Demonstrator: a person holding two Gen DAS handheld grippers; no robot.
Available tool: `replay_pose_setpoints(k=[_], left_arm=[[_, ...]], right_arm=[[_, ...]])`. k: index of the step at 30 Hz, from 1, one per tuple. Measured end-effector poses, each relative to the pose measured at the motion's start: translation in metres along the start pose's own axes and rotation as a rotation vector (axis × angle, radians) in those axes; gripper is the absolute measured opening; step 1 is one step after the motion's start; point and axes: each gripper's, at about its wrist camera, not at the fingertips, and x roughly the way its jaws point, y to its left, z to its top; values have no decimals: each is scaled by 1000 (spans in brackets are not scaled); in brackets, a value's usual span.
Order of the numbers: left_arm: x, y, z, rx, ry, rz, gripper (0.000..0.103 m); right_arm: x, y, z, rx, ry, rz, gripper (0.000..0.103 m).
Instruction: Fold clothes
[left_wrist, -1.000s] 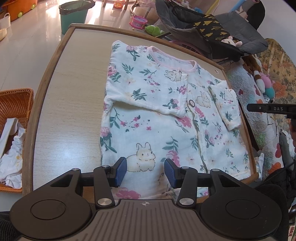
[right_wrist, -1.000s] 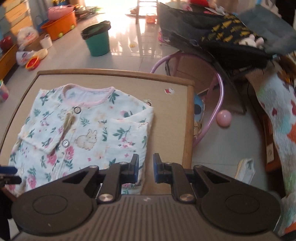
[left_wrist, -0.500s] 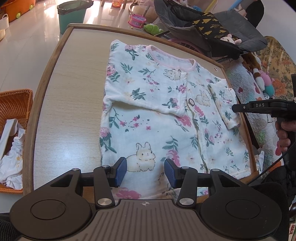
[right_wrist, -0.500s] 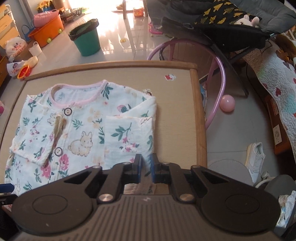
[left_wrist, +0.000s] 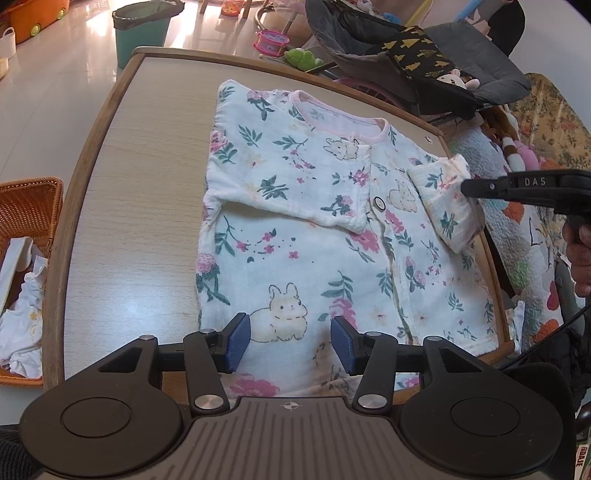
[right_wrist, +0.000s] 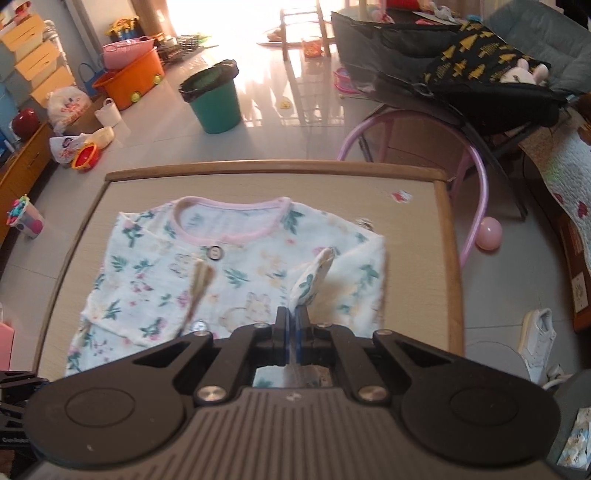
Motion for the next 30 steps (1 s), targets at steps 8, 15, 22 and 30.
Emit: replay_pose_setpoints(k=[8, 15, 22, 30], left_arm=[[0, 1, 0, -4, -1, -12, 52], [0, 1, 0, 0, -1, -14, 53], [0, 1, 1, 5, -1, -17, 54], [1, 0, 1, 9, 1, -17, 54]], right_arm=[[13, 28, 1, -39, 6, 21, 3], [36, 56, -8, -106, 56, 45, 3], [52, 68, -17, -99, 80, 46, 5], [44, 76, -16, -142, 80, 76, 7]])
